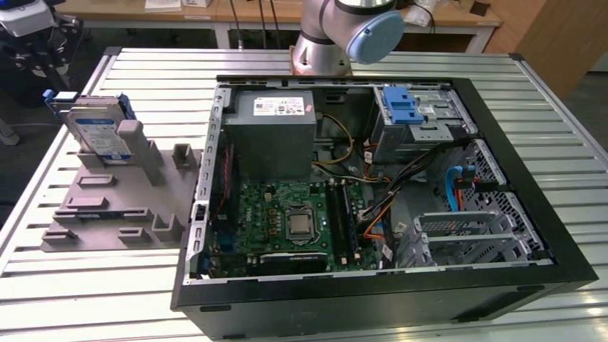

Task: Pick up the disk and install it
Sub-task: 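Pick up the disk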

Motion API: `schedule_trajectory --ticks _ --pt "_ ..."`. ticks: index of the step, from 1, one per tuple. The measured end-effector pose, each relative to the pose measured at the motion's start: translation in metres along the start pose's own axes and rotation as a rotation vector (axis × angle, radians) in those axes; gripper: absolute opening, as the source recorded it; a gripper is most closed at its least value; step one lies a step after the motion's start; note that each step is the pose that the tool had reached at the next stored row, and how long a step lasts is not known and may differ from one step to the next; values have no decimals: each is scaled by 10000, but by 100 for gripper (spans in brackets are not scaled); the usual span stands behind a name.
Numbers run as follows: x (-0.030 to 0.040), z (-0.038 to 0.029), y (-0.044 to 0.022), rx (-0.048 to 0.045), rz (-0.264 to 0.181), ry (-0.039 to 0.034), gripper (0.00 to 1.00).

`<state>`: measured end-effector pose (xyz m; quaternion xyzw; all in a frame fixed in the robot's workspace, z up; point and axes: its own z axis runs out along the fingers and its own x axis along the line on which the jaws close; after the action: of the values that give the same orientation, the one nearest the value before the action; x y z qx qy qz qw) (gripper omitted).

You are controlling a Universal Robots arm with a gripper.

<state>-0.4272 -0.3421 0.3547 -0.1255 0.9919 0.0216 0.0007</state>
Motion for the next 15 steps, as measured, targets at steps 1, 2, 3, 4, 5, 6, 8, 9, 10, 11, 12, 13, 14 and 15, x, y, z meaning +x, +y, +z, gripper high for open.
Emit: schedule_trajectory --ticks 1,2,3,4,5,6,8,9,10,11,12,13,14,15 --pt "0 0 0 -1 -98 4 11" --pt "0 0 0 -1 -191 8 11" --pt "0 0 0 -2 -283 12 11" --pt "0 0 0 -2 -333 14 11" --pt "0 0 0 -2 -355 16 11" --pt "0 0 0 -2 -358 16 11" --pt "0 0 0 -2 -360 16 11" --pt "0 0 0 -2 -360 16 11" --pt "0 0 0 -3 -360 16 11" --pt "0 0 0 -3 -361 16 11" --pt "0 0 0 -3 -362 16 11" --pt "0 0 0 -3 -362 15 11" --pt "0 0 0 -3 -362 16 11" --pt "0 0 0 -2 -368 16 11"
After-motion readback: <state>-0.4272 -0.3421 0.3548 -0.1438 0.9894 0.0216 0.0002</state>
